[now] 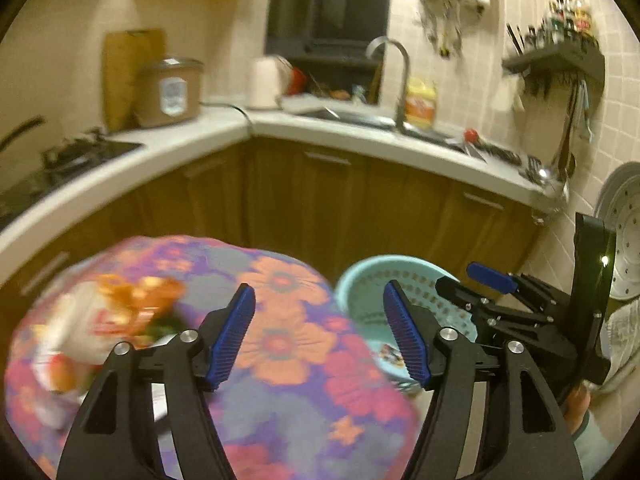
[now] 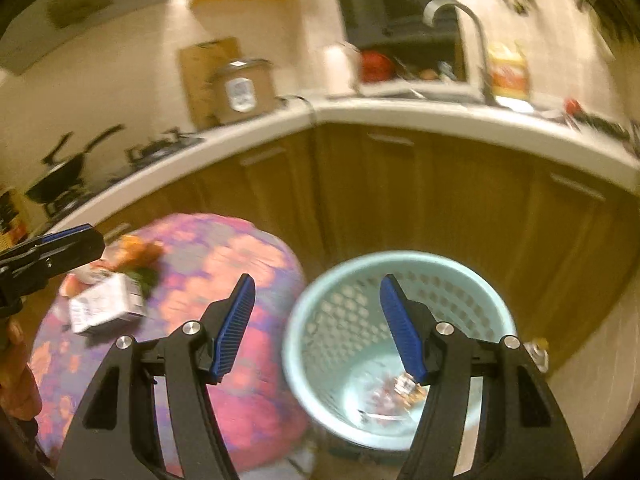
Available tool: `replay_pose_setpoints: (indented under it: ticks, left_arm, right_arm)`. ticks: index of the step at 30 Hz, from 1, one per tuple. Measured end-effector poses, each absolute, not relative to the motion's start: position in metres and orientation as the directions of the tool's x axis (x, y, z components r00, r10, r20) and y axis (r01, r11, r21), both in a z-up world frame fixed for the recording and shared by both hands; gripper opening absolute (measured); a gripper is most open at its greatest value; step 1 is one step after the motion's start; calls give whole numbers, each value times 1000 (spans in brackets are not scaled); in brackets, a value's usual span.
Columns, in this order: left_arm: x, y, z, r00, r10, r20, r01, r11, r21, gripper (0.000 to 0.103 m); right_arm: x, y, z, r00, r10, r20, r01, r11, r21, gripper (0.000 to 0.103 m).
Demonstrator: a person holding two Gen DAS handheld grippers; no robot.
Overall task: Collect trash
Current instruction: 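Grasp the white paper cup with the left tool while the right tool grasps the milk carton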
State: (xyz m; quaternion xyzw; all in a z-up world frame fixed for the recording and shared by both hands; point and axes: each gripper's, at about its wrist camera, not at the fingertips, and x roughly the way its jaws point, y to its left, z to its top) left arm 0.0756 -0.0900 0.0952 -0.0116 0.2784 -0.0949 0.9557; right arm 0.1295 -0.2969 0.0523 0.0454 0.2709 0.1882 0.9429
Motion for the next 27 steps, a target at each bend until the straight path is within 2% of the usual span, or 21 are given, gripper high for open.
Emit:
replay_pose_setpoints:
  ticks: [7,14,23,27]
  left_arm:
    - [30,-7,106,868,-47,-494,28,999,-45,75]
    - [6,74,88,855,62,-514,-124,989,-86,77]
    - [16,111,62,842,44,-537,-163,971,-176,77]
    - [33,105,62,842,28,-538,-129,980,-151,76]
  right_arm:
    - [123,-208,65,715,500,-488,-494,856,153,61]
    - [136,-129,48,577,587,-568,-619,768,165,61]
    - [150,-72,15,471,579,-666,-673,723,153,61]
    - [155,-62,8,441,577,-687,-688,709,155,61]
